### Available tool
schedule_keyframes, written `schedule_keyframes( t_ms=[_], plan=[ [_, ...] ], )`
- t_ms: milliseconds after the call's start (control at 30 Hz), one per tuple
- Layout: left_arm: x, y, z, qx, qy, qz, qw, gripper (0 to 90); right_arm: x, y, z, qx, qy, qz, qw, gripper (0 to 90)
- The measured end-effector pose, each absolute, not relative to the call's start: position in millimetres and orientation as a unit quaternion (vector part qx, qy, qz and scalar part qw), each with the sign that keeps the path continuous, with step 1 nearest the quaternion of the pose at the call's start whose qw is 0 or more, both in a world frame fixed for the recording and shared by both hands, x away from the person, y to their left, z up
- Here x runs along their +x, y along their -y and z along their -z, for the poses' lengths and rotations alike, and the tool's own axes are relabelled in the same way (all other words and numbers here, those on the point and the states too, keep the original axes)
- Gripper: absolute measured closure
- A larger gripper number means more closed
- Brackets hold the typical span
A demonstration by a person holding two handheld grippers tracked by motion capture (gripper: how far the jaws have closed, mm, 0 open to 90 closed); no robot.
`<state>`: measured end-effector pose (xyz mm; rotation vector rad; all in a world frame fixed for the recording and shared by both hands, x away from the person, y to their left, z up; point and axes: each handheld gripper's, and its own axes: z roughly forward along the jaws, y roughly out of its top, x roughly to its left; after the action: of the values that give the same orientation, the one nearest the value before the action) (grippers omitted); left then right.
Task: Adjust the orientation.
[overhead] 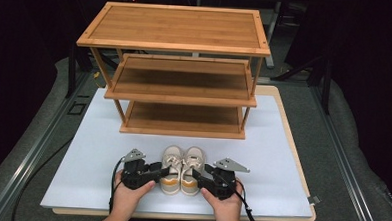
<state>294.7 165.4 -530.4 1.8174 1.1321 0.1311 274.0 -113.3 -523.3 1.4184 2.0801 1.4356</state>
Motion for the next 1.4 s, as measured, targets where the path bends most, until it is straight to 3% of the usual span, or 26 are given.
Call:
schedule_keyframes(
  t_ms=[300, 867, 1400],
  plan=[
    [291, -170, 528, 0.733, -0.473, -0.061, 0.485, 49.2, 270, 114, 521, 0.483, -0.713, -0.494, 0.117, 46.6],
    [282, -167, 529, 0.721, -0.478, -0.081, 0.495, 53.5, 264, 108, 523, 0.496, -0.698, -0.499, 0.135, 58.6],
    [278, -159, 537, 0.693, -0.509, -0.086, 0.503, 53.5, 261, 103, 532, 0.536, -0.664, -0.504, 0.136, 56.0]
  ],
)
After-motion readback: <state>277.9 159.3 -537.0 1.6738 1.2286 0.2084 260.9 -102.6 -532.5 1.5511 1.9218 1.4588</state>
